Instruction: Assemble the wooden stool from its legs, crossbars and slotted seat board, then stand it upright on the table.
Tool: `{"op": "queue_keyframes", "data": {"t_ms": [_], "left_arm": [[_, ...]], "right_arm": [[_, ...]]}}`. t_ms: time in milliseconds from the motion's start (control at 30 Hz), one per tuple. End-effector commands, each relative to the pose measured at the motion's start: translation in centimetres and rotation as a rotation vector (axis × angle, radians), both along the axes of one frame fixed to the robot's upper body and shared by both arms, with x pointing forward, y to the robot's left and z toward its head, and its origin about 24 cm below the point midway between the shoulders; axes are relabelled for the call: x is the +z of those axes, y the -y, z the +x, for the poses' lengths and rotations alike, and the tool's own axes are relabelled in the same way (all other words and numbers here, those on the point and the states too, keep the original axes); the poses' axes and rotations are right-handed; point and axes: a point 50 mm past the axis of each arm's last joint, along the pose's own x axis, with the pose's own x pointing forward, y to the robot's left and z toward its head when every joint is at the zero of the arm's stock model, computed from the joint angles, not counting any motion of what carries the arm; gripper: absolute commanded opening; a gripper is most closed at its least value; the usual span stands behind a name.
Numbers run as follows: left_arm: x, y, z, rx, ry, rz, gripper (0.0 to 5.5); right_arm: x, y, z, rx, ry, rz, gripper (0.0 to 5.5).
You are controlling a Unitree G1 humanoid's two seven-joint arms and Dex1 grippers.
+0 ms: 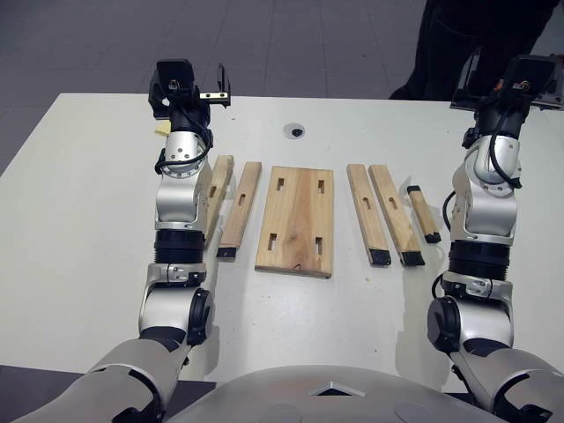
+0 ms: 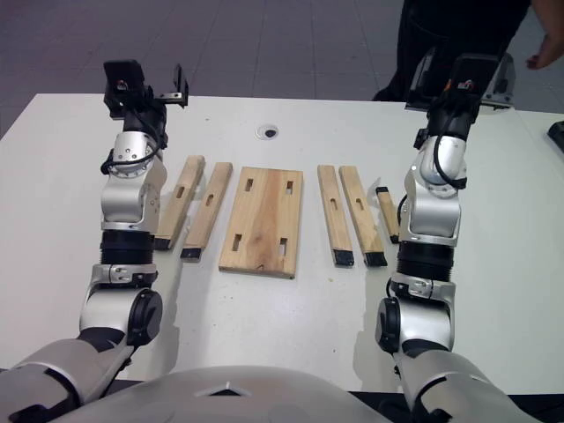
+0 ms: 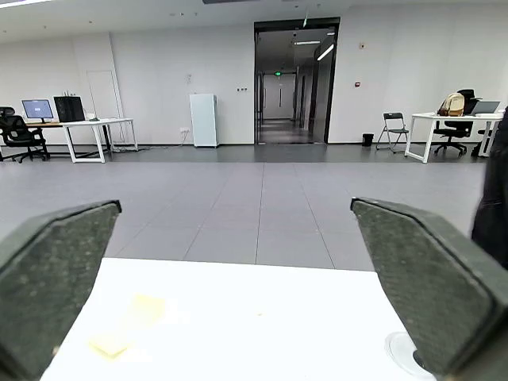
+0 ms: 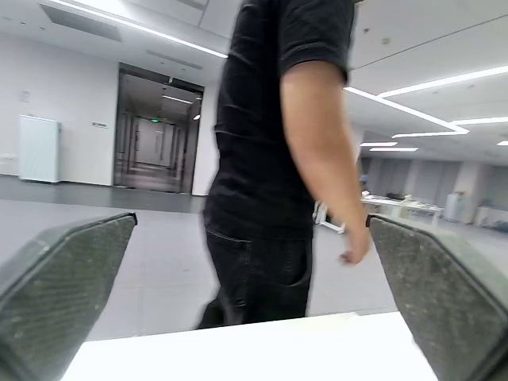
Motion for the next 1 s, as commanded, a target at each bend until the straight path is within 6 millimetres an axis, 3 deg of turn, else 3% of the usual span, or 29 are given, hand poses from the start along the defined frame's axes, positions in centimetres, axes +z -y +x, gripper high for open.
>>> {"op": "queue_keyframes", "data": {"t_ms": [33,300,600,1000], "left_arm": [[0.0,0.1,-0.2,-0.015,-0.01,0.013,5.4],[0.4,0.7,-0.8,-0.069,-0.005,-0.021,5.4],[0.4,1.1,-1.3,-0.072,-0.013,-0.049,5.4],[-0.1,1.4,-1.7,-0.063,-0.036,-0.053,5.4]], "right_arm": [[-1.1,0.7,-0.5,0.028,-0.061,0.058,5.38],[-4.8,1.3,-2.4,0.138,-0.342,0.1,5.38],[-9.9,-0.1,-5.5,0.213,-0.614,0.114,5.38],[-12.5,2.0,-7.6,0.202,-0.801,0.15,5.38]]}}
